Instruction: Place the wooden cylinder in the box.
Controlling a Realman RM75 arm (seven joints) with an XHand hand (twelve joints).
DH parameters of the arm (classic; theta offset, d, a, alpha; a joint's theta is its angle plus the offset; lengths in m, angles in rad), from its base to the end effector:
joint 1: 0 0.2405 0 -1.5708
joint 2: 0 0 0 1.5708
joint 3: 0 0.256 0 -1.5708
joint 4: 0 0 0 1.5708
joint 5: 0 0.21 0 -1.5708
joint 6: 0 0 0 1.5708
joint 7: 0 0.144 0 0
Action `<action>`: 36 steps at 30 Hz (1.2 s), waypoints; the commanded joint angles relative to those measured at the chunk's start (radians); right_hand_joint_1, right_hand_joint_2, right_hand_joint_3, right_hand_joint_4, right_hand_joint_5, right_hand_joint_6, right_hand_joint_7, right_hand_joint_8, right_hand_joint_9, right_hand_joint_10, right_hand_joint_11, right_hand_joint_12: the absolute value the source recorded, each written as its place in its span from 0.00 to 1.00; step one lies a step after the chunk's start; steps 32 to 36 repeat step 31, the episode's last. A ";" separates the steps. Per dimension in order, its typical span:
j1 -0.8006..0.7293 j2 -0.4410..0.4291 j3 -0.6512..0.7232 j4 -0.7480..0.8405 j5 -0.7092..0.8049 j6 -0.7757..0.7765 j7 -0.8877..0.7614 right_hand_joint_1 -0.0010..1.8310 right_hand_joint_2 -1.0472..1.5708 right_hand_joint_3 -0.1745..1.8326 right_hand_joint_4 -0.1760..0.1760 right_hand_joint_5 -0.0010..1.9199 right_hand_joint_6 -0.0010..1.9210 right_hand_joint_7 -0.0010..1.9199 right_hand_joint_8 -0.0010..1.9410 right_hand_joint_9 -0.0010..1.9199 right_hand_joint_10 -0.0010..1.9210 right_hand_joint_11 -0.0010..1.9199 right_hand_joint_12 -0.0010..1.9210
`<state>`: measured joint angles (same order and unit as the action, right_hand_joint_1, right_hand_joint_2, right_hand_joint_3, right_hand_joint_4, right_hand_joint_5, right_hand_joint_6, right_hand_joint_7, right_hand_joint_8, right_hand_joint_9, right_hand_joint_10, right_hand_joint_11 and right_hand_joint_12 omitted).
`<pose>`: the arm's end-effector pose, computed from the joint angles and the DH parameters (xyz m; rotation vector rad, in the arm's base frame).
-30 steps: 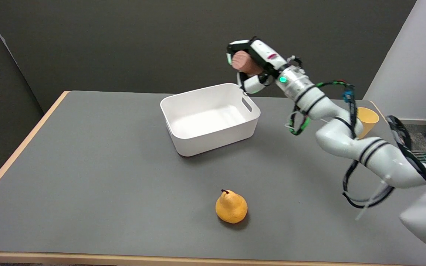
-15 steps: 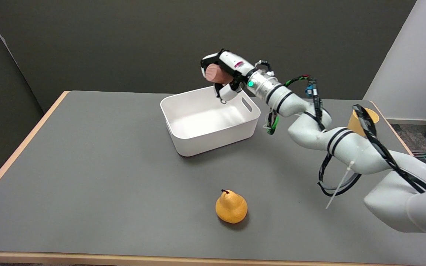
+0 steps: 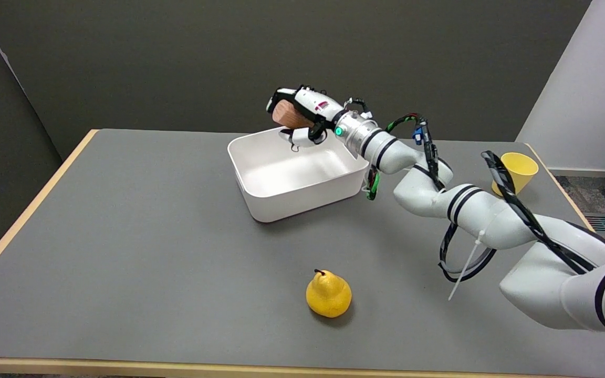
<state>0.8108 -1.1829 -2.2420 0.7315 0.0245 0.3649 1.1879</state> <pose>-0.1952 -0.5116 0.2677 1.8841 -0.4234 0.4047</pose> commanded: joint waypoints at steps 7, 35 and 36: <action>-0.092 0.004 0.060 0.068 -0.014 -0.004 0.012 0.28 0.62 0.57 0.60 0.05 0.22 0.02 0.06 0.00 0.15 0.00 0.46; -0.674 0.127 0.698 0.544 0.390 0.252 0.004 0.20 0.66 0.50 0.46 0.03 0.16 0.00 0.09 0.00 0.10 0.00 0.38; -0.674 0.127 0.698 0.544 0.390 0.252 0.004 0.20 0.66 0.50 0.46 0.03 0.16 0.00 0.09 0.00 0.10 0.00 0.38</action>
